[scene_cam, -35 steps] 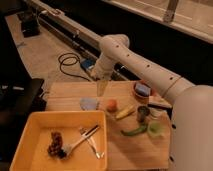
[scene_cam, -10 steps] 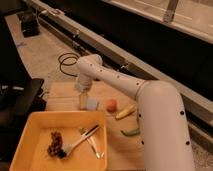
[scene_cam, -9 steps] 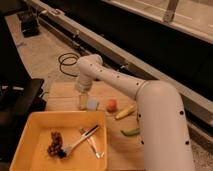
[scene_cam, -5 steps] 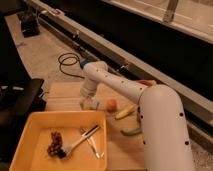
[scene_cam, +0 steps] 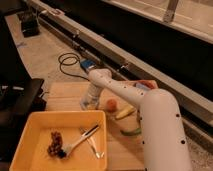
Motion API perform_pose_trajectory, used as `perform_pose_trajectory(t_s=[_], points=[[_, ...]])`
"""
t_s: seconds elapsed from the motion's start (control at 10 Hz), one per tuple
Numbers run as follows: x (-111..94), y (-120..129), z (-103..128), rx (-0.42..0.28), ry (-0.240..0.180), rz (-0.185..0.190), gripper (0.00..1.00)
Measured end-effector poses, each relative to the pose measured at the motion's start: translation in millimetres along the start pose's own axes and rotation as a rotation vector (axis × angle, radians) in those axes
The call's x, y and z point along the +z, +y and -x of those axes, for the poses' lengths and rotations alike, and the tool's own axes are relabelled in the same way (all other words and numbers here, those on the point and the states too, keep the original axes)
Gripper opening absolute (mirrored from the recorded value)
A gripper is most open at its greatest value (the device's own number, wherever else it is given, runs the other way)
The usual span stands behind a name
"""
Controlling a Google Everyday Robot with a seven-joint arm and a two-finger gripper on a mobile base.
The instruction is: Wipe table surface with towel
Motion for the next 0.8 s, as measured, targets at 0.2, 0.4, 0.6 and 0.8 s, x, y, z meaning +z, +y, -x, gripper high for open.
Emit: perform_pose_trajectory(t_s=[0.2,0.4,0.6,0.8], points=[[4.1,-2.3,-2.0,0.007,-0.017,-0.005,0.61],[2.2,-2.2,-1.3,0.003,-0.013,-0.002,0.42],[-1.8,-4.4,-3.1,0.008,-0.013,-0.009,0.20],[-2.1,-1.9,-5.3,0.009,-0.009,-0.003,0.03]])
